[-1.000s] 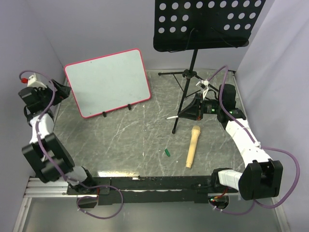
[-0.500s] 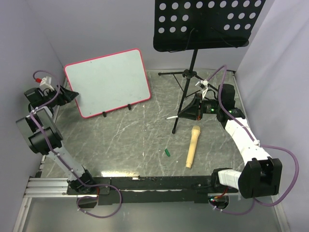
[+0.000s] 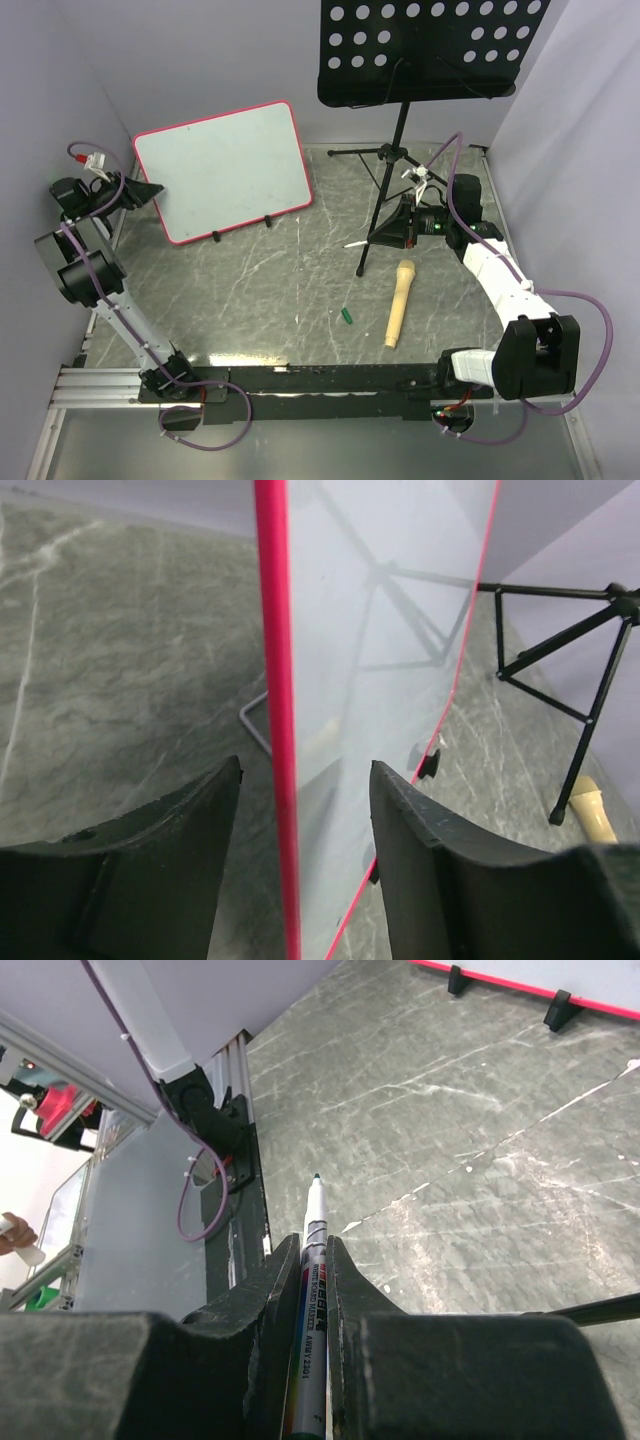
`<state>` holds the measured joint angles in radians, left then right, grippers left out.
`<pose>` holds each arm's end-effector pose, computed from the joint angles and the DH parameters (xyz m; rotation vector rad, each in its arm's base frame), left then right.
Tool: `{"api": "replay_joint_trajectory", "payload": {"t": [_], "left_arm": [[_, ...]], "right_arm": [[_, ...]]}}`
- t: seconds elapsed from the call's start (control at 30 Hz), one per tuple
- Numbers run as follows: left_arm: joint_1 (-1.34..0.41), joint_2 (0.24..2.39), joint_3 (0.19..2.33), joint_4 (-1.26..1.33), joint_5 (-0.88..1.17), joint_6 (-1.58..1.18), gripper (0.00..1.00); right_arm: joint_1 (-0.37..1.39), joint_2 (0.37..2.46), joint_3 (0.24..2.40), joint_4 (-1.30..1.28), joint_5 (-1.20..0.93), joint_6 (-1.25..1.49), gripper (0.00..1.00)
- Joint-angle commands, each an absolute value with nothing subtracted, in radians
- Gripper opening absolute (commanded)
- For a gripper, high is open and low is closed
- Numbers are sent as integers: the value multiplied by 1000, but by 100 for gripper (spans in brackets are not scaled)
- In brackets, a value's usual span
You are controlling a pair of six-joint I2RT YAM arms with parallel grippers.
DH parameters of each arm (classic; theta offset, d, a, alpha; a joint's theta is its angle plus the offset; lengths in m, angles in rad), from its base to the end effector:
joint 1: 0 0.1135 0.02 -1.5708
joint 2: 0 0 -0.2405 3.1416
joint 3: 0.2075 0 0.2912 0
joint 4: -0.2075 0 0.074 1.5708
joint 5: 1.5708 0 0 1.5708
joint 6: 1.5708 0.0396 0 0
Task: Write a sentence on the whiteboard
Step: Pick up the Whiteboard stand from the Whiteboard stand.
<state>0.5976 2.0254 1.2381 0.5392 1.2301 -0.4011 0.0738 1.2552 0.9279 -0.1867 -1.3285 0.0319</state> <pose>0.3961 0.2245 0.1486 0.0059 1.7456 -0.9586 0.3035 0.0610 0.2663 -0.8344 1.7290 1.4190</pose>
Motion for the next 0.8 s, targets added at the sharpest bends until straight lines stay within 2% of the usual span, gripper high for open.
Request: {"api": "replay_joint_trajectory", "payload": {"t": [0.0, 0.1, 0.27, 0.43, 0.63, 0.7, 0.77], "left_arm": [[592, 2045, 1227, 854, 1310, -579, 58], [578, 2051, 1244, 819, 1307, -536, 56], [554, 2052, 1299, 536, 1281, -345, 47], [551, 2060, 1301, 561, 1278, -351, 39], [549, 2048, 1298, 626, 1289, -405, 16], [551, 2040, 1284, 662, 1298, -443, 1], [549, 2033, 1264, 823, 1308, -565, 1]], "right_arm": [[69, 1262, 942, -169, -1339, 8, 0], [69, 1266, 942, -170, -1338, 8, 0], [69, 1269, 943, -175, -1333, 6, 0], [69, 1267, 945, -175, -1336, 8, 0], [69, 1272, 946, -181, -1338, 8, 0], [69, 1273, 946, -181, -1338, -20, 0], [69, 1275, 948, -187, -1336, -23, 0]]}}
